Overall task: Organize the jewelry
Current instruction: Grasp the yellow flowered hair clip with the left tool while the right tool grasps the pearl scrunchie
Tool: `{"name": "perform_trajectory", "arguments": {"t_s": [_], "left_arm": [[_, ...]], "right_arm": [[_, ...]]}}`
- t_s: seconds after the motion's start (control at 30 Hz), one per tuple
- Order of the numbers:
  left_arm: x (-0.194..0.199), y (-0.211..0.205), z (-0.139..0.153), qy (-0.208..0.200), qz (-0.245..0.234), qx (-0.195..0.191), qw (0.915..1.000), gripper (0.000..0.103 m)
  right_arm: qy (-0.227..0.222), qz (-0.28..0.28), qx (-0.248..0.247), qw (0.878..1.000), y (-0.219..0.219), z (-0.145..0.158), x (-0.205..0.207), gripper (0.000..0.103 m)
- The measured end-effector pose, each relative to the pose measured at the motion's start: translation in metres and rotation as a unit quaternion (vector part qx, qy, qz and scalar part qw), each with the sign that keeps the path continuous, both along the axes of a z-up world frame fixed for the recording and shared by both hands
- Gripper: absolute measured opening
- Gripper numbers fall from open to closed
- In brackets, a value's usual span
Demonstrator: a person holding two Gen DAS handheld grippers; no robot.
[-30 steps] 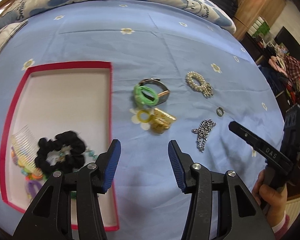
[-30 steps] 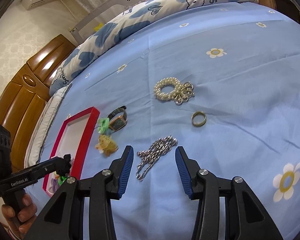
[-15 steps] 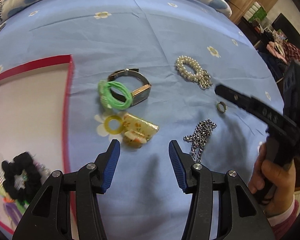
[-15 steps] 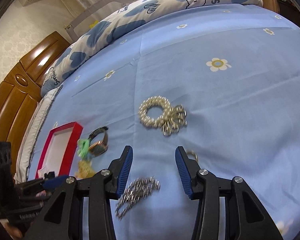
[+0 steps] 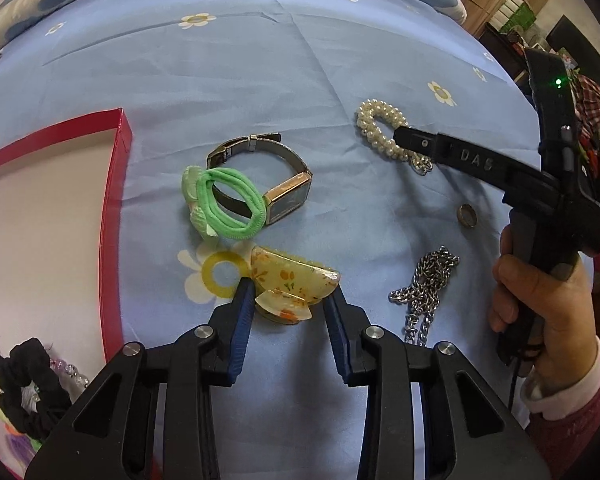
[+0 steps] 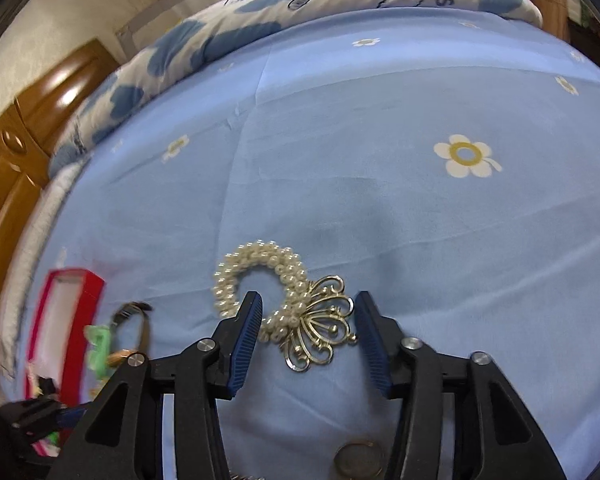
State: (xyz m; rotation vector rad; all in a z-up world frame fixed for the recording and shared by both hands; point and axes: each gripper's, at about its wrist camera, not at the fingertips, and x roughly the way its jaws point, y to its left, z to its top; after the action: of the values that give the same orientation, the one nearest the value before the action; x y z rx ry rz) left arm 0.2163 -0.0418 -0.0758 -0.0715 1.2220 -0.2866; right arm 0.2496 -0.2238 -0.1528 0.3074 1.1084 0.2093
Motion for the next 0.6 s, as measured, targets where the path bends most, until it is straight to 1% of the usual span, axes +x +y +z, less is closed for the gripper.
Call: {"name": "perform_trajectory", "arguments": {"t_s": [0.07,0.13,0.17,0.2,0.27,0.37,0.5,0.6], "left_arm": [[-0.001,0.000,0.000,-0.003,0.001,-0.002,1.0000,0.033],[-0.003,0.001,0.001,-0.005,0.002,-0.005,1.0000,0.032],[-0.003,0.002,0.001,-0.006,0.003,-0.007,1.0000,0.032],[-0.005,0.002,0.002,-0.008,0.003,-0.009,0.9999,0.032],[-0.009,0.004,0.006,-0.011,0.002,-0.014,0.9998,0.032],[-0.013,0.006,0.013,-0.019,0.002,-0.022,0.9996,0.032],[-0.019,0.011,0.023,-0.027,0.007,-0.029,0.9992,0.032],[-0.022,0.017,0.033,-0.035,0.011,-0.036,0.9987,0.032]], "right_arm": [[-0.005,0.007,-0.009,1.000,0.001,0.003,-0.004,0.041],[-0.009,0.007,-0.004,1.000,-0.001,0.006,-0.011,0.032],[-0.009,0.006,-0.001,1.000,-0.004,0.008,-0.013,0.025],[-0.008,0.004,0.000,1.000,-0.005,0.010,-0.015,0.006],[-0.011,0.002,0.012,1.000,-0.009,0.015,-0.020,0.005],[-0.018,0.008,0.017,1.000,-0.010,0.023,-0.032,0.004],[-0.013,0.013,0.023,1.000,-0.007,0.030,-0.036,0.003],[-0.027,0.024,0.035,0.999,-0.007,0.039,-0.041,0.002]]}}
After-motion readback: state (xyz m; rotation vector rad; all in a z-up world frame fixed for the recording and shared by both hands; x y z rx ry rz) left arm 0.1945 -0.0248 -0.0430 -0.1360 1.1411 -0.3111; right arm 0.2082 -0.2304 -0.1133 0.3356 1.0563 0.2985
